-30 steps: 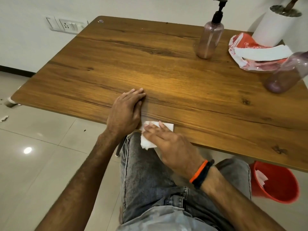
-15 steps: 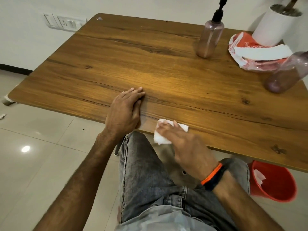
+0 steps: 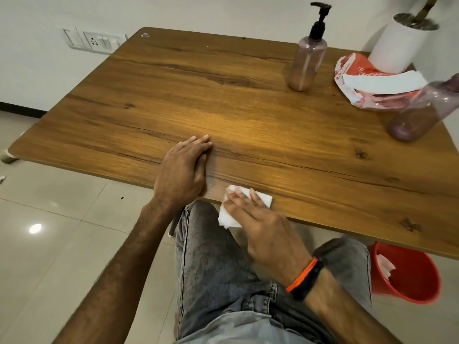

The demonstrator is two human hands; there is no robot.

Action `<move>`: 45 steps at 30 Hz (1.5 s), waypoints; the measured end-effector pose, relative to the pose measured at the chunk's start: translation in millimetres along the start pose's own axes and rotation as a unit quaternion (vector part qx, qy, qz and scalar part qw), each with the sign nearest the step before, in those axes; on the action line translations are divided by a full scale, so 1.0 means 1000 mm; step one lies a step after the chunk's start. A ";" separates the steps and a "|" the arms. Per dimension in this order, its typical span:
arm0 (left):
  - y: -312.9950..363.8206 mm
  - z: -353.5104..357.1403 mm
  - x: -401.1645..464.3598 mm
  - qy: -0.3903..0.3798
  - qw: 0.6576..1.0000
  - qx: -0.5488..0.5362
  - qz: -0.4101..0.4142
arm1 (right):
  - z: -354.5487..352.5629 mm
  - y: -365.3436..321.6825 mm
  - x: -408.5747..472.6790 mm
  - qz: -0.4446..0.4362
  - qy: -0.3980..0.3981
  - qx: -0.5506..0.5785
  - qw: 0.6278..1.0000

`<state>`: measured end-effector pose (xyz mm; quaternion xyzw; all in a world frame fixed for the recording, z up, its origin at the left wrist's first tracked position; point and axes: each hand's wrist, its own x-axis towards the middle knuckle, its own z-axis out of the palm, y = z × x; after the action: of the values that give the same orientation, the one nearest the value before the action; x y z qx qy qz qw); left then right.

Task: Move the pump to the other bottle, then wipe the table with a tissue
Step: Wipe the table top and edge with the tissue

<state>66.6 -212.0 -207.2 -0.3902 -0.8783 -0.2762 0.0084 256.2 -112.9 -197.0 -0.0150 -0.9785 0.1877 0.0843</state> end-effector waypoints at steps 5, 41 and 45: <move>0.001 0.001 0.000 0.000 1.000 -0.001 0.004 | -0.009 0.002 -0.006 0.004 0.021 0.165 0.986; 0.008 0.002 0.003 0.006 1.000 0.004 -0.011 | -0.056 0.049 0.053 -0.003 0.065 0.248 0.967; 0.009 0.001 0.002 0.011 1.000 0.001 -0.009 | -0.053 0.066 0.097 0.058 0.061 0.095 0.992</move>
<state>71.0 -205.3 -203.4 -0.3792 -0.8820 -0.2794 0.0164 169.9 -26.6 -157.0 -0.0749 -0.9469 0.2828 0.1335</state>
